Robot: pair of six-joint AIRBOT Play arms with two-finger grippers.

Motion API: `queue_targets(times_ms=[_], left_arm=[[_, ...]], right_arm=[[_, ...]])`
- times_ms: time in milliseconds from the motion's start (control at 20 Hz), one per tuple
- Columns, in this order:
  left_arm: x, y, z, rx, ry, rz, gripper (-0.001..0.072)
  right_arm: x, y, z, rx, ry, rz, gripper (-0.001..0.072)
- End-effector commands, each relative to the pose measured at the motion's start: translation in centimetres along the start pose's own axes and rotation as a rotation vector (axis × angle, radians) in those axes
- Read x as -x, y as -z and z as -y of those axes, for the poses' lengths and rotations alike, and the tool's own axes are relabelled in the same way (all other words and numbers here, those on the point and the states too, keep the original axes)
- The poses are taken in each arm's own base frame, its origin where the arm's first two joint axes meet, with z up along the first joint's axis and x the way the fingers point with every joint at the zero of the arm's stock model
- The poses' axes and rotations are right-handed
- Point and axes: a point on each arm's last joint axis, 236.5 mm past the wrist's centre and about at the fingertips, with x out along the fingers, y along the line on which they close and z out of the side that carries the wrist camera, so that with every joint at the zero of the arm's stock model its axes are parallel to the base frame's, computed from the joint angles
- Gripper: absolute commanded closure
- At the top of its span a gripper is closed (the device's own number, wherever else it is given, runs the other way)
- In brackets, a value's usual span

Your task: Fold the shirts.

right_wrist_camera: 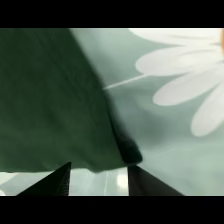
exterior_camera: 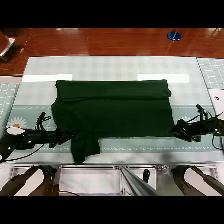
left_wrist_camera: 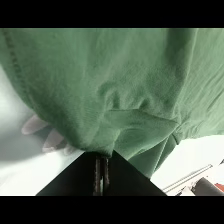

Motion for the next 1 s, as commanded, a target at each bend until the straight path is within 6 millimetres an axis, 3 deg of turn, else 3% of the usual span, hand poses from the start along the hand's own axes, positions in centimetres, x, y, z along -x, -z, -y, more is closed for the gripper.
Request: queue_targets(times_ms=[0,100,150,250,500,650,750,950], left_arm=[[0.0,0.0,0.1,0.001,0.004,0.000,0.0686],[0.0,-0.1,0.1,0.003,0.006,0.003,0.0686],[0.0,-0.2,0.3,0.006,0.013,0.006,0.0686],[0.6,-1.1,1.1,-0.016,0.021,0.024,0.0686],[3.8,-6.1,6.0,-0.109,0.053,0.129,0.0686],[5.1,-10.8,9.7,-0.175,0.049,0.245,0.0687],[5.8,-13.8,12.6,-0.209,0.061,0.282,0.0686],[6.1,-19.9,16.5,-0.218,0.086,0.301,0.0686]], right_arm=[[-1.4,-1.3,-0.8,-0.028,-0.063,0.007,0.0303],[-1.7,-2.2,-1.4,-0.042,-0.095,0.033,0.0309],[-1.7,-2.5,-1.9,-0.036,-0.116,0.040,0.0389],[-1.0,-3.1,-3.8,0.057,-0.186,0.065,0.0692],[3.2,-6.6,-6.9,0.159,-0.233,0.157,0.0690],[6.1,-9.6,-11.3,0.207,-0.345,0.244,0.0690],[6.2,-11.2,-13.8,0.287,-0.329,0.261,0.0690],[6.7,-17.3,-17.1,0.276,-0.323,0.337,0.0690]])
